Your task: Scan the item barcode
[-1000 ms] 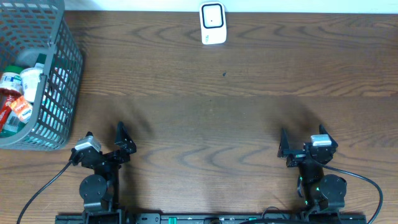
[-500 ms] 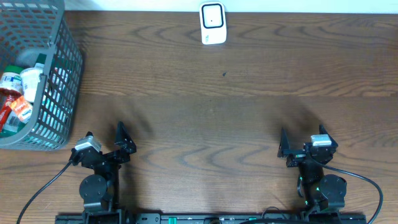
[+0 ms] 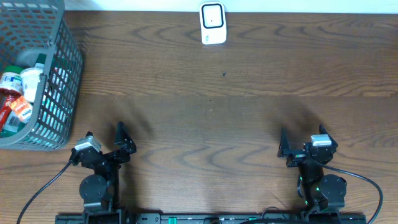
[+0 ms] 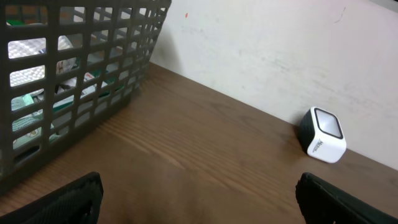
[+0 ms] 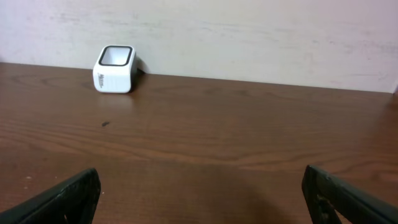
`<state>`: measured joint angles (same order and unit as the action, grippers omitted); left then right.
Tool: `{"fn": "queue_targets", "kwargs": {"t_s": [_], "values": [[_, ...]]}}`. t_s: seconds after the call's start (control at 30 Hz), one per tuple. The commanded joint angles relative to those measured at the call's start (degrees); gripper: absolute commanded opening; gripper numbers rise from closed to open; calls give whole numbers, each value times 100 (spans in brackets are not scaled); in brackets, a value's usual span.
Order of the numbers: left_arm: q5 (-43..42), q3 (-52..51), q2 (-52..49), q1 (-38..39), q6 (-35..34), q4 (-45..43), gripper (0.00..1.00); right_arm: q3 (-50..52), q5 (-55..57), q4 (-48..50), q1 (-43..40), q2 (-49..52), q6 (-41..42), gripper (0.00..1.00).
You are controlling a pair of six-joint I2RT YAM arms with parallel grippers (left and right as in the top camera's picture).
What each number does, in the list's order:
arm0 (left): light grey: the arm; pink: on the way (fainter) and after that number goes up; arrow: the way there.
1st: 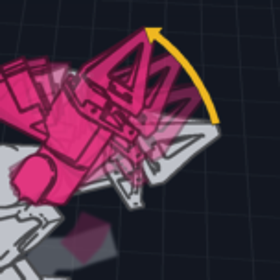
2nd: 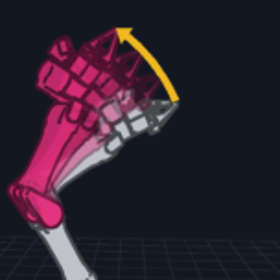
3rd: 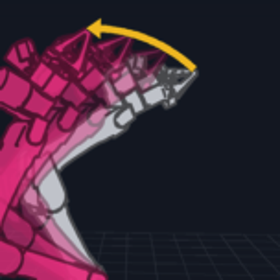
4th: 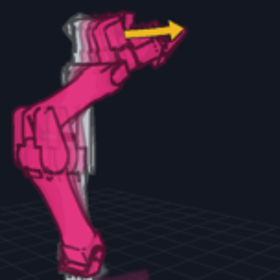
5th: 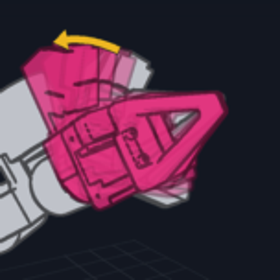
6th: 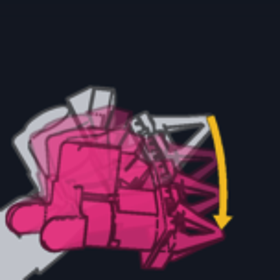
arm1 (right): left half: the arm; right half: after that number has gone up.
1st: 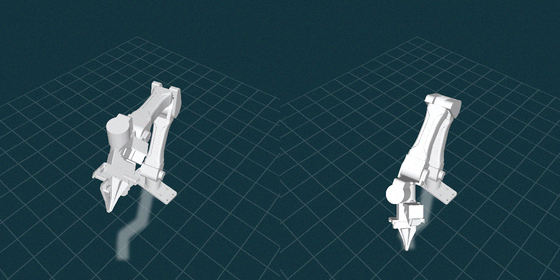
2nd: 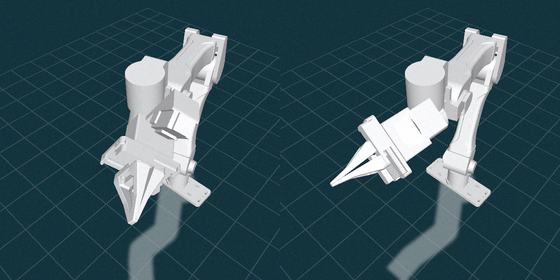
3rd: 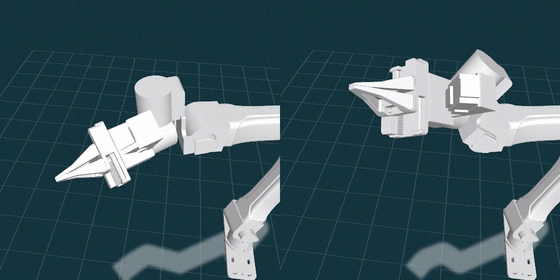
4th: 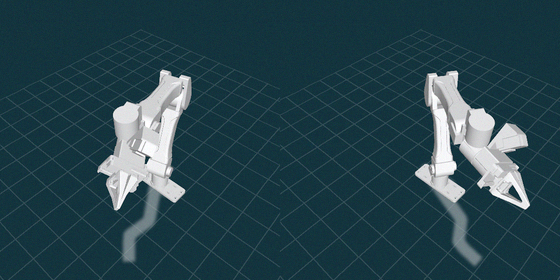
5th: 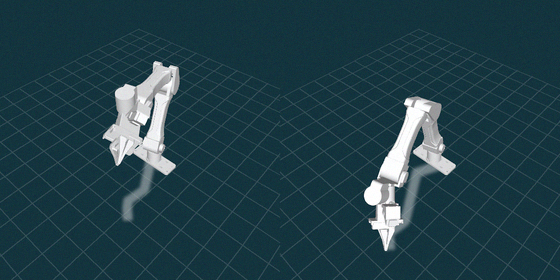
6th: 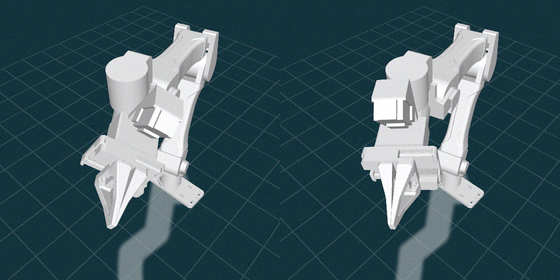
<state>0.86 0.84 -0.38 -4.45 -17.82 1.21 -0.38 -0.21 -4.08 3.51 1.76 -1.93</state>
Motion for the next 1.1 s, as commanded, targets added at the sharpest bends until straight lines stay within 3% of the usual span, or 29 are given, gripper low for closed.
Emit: {"fn": "queue_targets", "kwargs": {"t_s": [0.0,0.73,0.87,1.07], "values": [[280,-57,13,-24,-17,269,98,4,-7,-39,-46,9,-48,99],[280,-57,13,-24,-20,267,98,4,-9,-37,-46,9,-48,99],[205,-39,13,-24,-46,-103,98,4,-7,-39,-46,9,-48,99],[146,654,-26,-24,-42,310,98,4,-7,-39,-46,9,-48,99]]}}
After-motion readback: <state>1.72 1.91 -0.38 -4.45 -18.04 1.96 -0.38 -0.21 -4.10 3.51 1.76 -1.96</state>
